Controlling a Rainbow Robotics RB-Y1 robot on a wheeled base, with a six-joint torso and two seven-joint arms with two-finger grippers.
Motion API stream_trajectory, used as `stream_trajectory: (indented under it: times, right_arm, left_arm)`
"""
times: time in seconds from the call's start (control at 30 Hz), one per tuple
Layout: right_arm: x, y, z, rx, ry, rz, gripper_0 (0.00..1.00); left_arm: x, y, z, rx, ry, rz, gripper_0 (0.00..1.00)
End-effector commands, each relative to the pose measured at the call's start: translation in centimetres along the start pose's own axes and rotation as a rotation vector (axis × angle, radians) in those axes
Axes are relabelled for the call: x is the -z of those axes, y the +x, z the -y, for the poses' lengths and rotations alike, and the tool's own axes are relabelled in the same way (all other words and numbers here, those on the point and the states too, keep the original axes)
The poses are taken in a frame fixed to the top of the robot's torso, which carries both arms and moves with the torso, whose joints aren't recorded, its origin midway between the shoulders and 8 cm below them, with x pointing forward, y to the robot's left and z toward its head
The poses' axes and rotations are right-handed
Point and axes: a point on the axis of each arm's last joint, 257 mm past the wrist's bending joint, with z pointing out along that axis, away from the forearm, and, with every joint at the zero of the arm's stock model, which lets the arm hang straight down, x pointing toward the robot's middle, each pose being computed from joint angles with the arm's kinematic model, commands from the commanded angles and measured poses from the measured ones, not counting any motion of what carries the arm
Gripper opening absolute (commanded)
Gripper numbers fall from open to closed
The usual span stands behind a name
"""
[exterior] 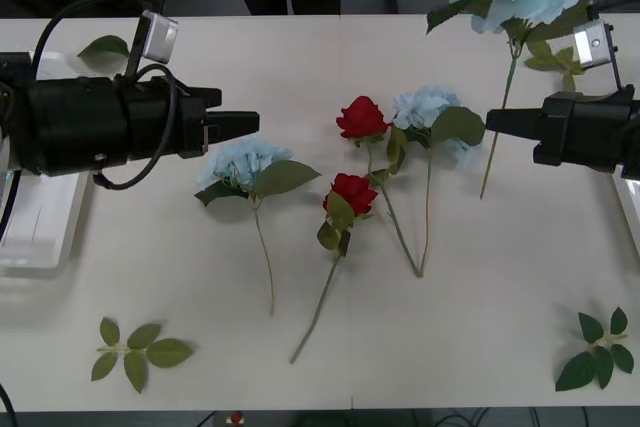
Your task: Place the red flowers into the right box and the blue flowers into the left box. If a person shows an open palm, hand one flower to the person first, then continue sorting.
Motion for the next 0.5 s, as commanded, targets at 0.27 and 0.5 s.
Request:
stream_trajectory:
  times: [0.27,0.5]
  right_arm:
    - [0.2,-4.6,-7.2,0.021,-0.245,0.124,0.0]
    - [-0.4,-6.9,-9.9,0.014,-0.34,0.189,0.0]
  left_arm:
    - [1.4,2.3,8.4,-0.136,0.296,0.11,1.0]
    - [-1.8,3.5,12.3,-0.16,0.359,0.207,1.0]
